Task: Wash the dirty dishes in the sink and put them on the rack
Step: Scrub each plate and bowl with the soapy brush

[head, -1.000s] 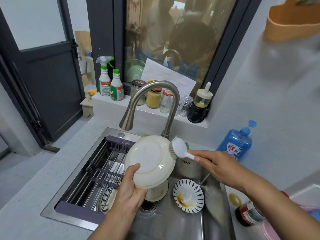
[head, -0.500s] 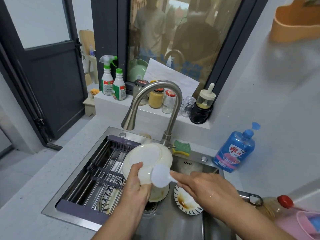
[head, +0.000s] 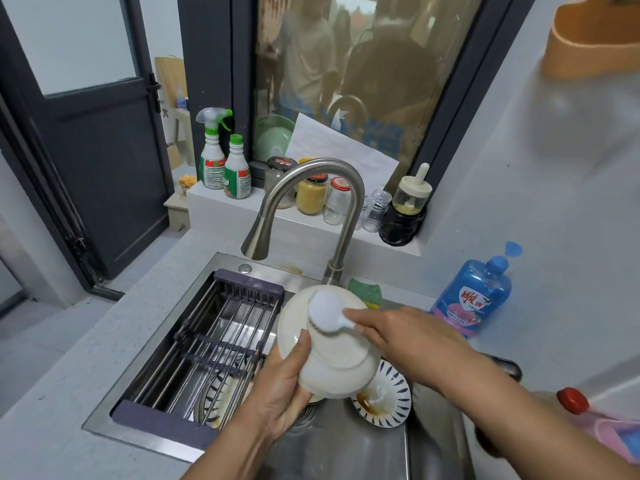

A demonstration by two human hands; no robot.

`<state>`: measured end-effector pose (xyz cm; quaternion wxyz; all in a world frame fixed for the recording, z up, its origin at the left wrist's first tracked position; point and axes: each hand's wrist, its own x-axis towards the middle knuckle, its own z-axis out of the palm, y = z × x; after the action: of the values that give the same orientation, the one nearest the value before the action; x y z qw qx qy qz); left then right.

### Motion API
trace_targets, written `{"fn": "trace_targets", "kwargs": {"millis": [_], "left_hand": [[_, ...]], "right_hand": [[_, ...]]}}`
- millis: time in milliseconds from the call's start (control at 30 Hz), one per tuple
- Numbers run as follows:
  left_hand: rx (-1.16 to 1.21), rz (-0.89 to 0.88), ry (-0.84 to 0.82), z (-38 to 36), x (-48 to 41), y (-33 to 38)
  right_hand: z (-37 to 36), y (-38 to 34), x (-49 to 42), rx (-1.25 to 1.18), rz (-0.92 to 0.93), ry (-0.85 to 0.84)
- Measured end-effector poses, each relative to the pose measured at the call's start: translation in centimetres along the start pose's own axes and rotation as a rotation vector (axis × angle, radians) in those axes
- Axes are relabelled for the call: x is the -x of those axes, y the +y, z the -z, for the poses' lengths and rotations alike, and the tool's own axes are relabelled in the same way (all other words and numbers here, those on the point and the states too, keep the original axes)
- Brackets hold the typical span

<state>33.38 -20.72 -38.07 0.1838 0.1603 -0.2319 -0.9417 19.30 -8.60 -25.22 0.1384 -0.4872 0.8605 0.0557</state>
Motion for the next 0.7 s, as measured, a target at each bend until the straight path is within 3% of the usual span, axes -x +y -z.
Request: {"fn": "trace_targets", "kwargs": {"millis": [133, 233, 333, 433, 600, 700], "left_hand": [[0.01, -0.044, 0.011, 0.8, -0.5, 1.0], [0.025, -0.018, 0.015, 0.5, -0.8, 1.1], [0.027, 0.012, -0.002, 0.8, -0.9, -0.1], [-0.004, 0.012, -0.024, 0.8, -1.0, 0.0], [-0.017, -0.004, 0.027, 0.7, -1.2, 1.1], [-0.031, 0.036, 0.013, 1.1, -1.1, 0.1]], "right_hand": [[-0.4, 2.4, -0.3, -0.066, -0.085, -0.059], [-0.8, 1.4, 0.4, -0.149, -0.03, -0.151], [-0.6, 0.1, -0.1, -0.124, -0.007, -0.103], [-0.2, 1.4, -1.1, -0.072, -0.095, -0.045], [-0.9, 2.1, 0.9, -0.137, -0.053, -0.164], [-1.5, 0.8, 0.7, -0.142, -0.015, -0.125]]}}
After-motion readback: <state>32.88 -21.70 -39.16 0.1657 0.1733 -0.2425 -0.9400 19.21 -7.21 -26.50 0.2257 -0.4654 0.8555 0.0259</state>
